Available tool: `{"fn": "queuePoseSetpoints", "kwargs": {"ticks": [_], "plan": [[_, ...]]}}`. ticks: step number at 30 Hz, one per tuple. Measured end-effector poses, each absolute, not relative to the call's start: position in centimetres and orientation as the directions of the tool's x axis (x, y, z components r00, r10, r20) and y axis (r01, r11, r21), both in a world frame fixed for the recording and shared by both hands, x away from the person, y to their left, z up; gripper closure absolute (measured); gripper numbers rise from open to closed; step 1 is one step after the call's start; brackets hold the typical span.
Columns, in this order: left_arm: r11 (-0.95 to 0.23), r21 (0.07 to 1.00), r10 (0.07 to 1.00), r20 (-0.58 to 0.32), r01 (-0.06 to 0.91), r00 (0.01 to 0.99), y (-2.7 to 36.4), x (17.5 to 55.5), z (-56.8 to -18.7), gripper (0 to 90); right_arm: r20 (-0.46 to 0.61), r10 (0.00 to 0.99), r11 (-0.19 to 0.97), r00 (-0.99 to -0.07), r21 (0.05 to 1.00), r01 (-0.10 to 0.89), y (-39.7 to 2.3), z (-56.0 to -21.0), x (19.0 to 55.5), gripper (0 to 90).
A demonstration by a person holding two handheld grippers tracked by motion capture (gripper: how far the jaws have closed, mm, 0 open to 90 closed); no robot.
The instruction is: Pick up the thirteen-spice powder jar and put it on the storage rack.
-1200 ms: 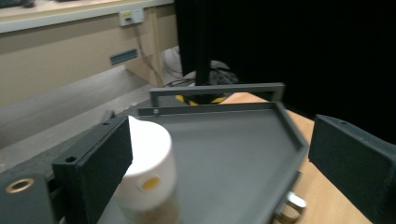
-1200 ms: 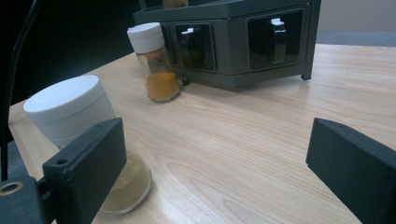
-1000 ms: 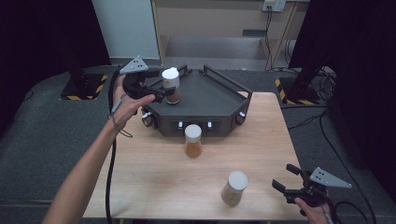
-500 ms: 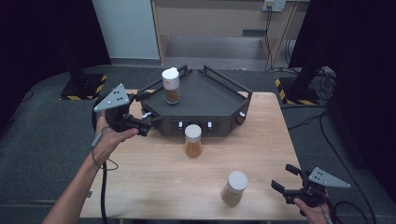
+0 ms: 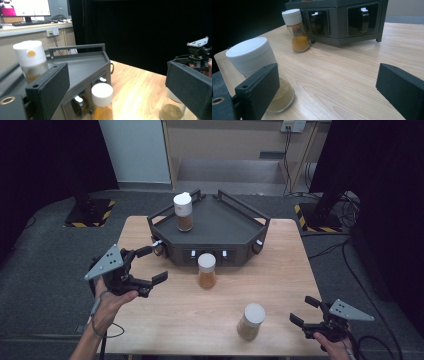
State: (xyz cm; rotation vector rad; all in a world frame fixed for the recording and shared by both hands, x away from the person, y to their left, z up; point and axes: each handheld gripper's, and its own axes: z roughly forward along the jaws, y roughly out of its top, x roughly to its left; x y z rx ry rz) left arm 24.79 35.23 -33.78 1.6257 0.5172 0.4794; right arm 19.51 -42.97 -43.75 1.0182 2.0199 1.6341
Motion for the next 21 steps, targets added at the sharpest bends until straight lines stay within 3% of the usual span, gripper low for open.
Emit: {"fn": "queuePoseSetpoints", "kwargs": {"ticks": [21], "plan": [[-0.096,0.987,0.641,-0.035,0.125,0.767,36.3,20.0,-41.1,4.4,0.155,0.717,0.090,-0.680,0.946,0.311,-42.8,-43.6,19.5,5.4]]}}
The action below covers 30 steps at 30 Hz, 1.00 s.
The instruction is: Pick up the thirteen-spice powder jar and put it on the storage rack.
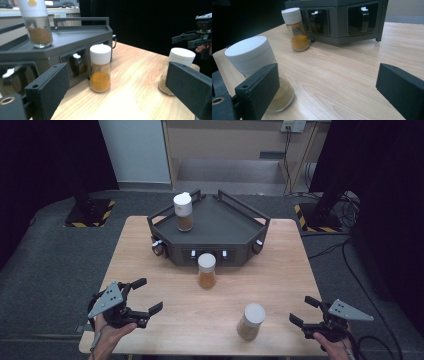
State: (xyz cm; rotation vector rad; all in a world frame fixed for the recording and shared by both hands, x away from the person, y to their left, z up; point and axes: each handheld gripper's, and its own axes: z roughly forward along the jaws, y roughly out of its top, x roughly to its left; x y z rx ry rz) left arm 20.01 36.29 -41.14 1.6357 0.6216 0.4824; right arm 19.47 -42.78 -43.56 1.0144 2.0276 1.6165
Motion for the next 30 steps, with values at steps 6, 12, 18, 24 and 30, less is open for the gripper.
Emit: {"fn": "queuePoseSetpoints", "kwargs": {"ticks": [6,12,18,24,30], "plan": [[-0.098,0.985,0.663,-0.039,0.139,0.747,36.9,19.1,-42.7,4.8,0.144,0.722,0.103,-0.677,0.945,0.310,-42.6,-43.4,19.4,5.4],[-0.110,0.983,0.669,-0.036,0.146,0.743,37.2,19.0,-43.5,4.7,0.143,0.719,0.104,-0.680,0.946,0.308,-42.6,-43.4,19.4,5.5],[-0.133,0.980,0.670,-0.023,0.150,0.742,37.3,19.1,-43.8,4.6,0.138,0.718,0.108,-0.682,0.946,0.305,-42.6,-43.4,19.4,5.5],[-0.142,0.979,0.671,-0.012,0.144,0.742,37.5,19.2,-43.7,4.5,0.136,0.717,0.110,-0.684,0.947,0.303,-42.5,-43.3,19.4,5.5],[-0.129,0.980,0.680,-0.024,0.152,0.733,37.9,19.3,-43.9,4.6,0.134,0.716,0.111,-0.685,0.947,0.300,-42.5,-43.3,19.4,5.5]]}}
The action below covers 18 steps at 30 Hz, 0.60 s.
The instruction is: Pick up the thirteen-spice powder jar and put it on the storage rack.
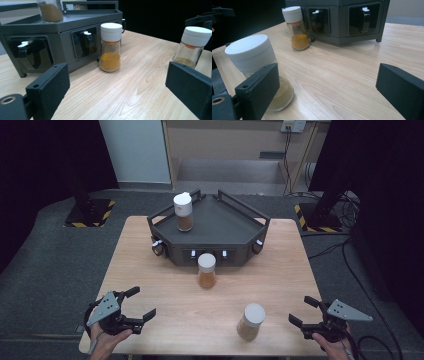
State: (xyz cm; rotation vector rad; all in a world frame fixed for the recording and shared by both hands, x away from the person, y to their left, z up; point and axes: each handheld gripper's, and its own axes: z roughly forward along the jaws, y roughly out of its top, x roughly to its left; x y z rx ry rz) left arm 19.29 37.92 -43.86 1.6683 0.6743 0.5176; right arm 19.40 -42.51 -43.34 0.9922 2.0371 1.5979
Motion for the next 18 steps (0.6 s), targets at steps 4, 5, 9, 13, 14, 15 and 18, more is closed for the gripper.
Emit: {"fn": "queuePoseSetpoints", "kwargs": {"ticks": [4,5,9,13,14,15,18], "plan": [[-0.121,0.980,0.684,-0.030,0.155,0.729,38.2,19.4,-43.9,4.4,0.137,0.719,0.106,-0.682,0.947,0.302,-42.5,-43.4,19.4,5.4],[-0.123,0.980,0.686,-0.029,0.155,0.727,38.3,19.4,-43.9,4.4,0.137,0.720,0.106,-0.681,0.947,0.302,-42.5,-43.3,19.4,5.4],[-0.121,0.979,0.700,-0.031,0.161,0.713,38.6,19.3,-43.9,3.8,0.137,0.721,0.103,-0.679,0.948,0.301,-42.5,-43.3,19.3,5.2],[-0.104,0.980,0.702,-0.050,0.172,0.710,38.9,19.4,-44.1,2.6,0.139,0.722,0.100,-0.678,0.948,0.301,-42.6,-43.4,19.3,5.3],[-0.105,0.979,0.701,-0.051,0.174,0.711,39.0,19.5,-44.1,2.5,0.139,0.723,0.100,-0.677,0.948,0.301,-42.6,-43.4,19.3,5.2],[-0.110,0.979,0.702,-0.046,0.172,0.711,39.0,19.5,-44.1,2.3,0.140,0.723,0.099,-0.677,0.948,0.302,-42.6,-43.4,19.3,5.2],[-0.106,0.979,0.700,-0.049,0.172,0.713,39.2,19.6,-44.1,2.2,0.139,0.723,0.097,-0.676,0.949,0.299,-42.6,-43.5,19.3,5.2]]}}
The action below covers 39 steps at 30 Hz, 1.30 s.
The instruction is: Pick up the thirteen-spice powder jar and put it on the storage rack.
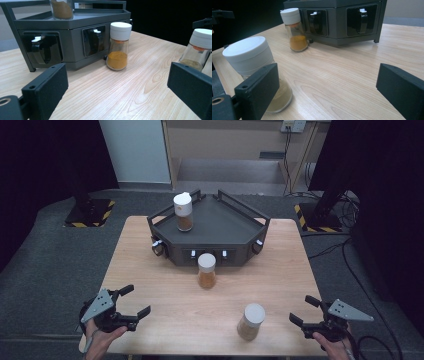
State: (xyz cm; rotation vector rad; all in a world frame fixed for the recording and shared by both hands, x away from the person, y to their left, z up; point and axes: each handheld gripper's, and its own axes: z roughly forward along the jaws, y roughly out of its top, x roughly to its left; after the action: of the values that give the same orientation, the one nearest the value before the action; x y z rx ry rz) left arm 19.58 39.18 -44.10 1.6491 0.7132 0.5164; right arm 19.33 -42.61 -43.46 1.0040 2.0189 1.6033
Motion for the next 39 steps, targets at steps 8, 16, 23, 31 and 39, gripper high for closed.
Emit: {"fn": "queuePoseSetpoints", "kwargs": {"ticks": [8,16,23,31,39], "plan": [[-0.116,0.978,0.710,-0.040,0.173,0.704,39.35,19.64,-44.02,2.0,0.132,0.724,0.102,-0.677,0.950,0.295,-42.52,-43.40,19.31,5.1],[-0.105,0.981,0.753,-0.029,0.164,0.657,39.24,19.07,-44.11,2.2,0.124,0.723,0.110,-0.680,0.951,0.290,-42.42,-43.34,19.29,5.1],[-0.120,0.978,0.758,-0.021,0.171,0.652,39.13,18.98,-43.99,2.2,0.123,0.721,0.111,-0.682,0.951,0.289,-42.41,-43.28,19.25,5.0],[-0.181,0.969,0.738,0.022,0.168,0.674,38.46,19.07,-43.57,2.2,0.120,0.720,0.114,-0.683,0.951,0.288,-42.36,-43.23,19.23,5.0],[-0.186,0.966,0.716,0.009,0.178,0.698,38.41,19.42,-43.54,2.2,0.120,0.720,0.115,-0.683,0.950,0.289,-42.36,-43.23,19.23,5.0]]}}
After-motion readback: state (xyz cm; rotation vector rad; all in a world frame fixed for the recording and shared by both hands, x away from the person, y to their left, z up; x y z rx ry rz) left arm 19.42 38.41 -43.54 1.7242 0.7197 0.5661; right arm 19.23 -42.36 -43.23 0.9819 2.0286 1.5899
